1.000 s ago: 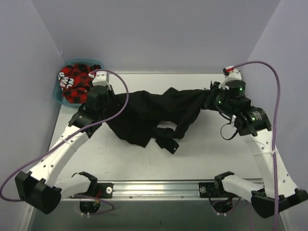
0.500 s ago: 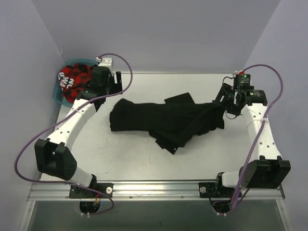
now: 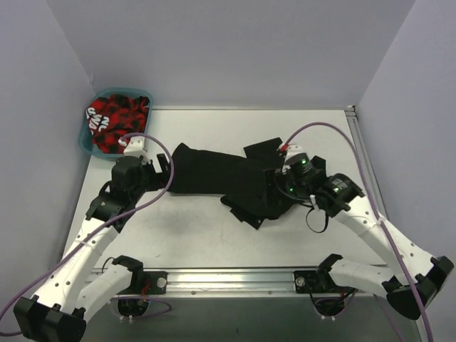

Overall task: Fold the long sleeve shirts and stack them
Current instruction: Move the shirt to the center of the board, then flatten the shirt out

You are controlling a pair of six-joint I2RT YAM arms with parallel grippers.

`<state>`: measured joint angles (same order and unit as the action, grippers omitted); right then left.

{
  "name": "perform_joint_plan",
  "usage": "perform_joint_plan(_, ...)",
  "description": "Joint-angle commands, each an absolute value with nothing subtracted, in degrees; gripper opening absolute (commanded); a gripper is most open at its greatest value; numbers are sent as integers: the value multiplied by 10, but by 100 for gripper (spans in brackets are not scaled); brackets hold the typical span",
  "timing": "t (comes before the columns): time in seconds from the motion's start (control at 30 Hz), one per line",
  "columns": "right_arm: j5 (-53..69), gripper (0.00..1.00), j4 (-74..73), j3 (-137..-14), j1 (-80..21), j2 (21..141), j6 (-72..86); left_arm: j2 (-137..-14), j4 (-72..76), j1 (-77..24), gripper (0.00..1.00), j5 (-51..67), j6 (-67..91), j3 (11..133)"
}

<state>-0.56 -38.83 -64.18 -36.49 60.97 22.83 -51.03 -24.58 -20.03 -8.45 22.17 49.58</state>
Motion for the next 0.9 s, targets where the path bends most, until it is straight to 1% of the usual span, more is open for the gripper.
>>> perform_joint_plan(0.0,-67,88,-372,-591,-431,650,250,-482,-268,-196,97,-73,263,437)
perform_joint_plan(0.1,-109,85,-367,-563,-453,677,266,-472,-251,-192,97,-85,307,393)
perform_joint_plan(0.23,-142,85,-351,-540,-444,650,321,-485,-184,-181,97,-91,416,342)
perform_joint_plan(0.4,-137,85,-338,-518,-384,601,348,-565,-61,-176,95,-99,525,289)
perform_joint_plan(0.53,-112,84,-318,-483,-340,544,356,-621,15,-177,88,-109,580,272)
perform_joint_plan(0.57,-110,84,-312,-476,-335,536,358,-632,37,-178,84,-113,585,270)
perform_joint_plan(0.63,-106,84,-307,-463,-327,517,363,-665,54,-178,81,-126,596,270)
perform_joint_plan(0.67,-103,84,-303,-461,-325,512,364,-678,77,-178,77,-127,598,270)
perform_joint_plan(0.87,-105,83,-298,-439,-306,482,372,-743,119,-178,63,-145,601,280)
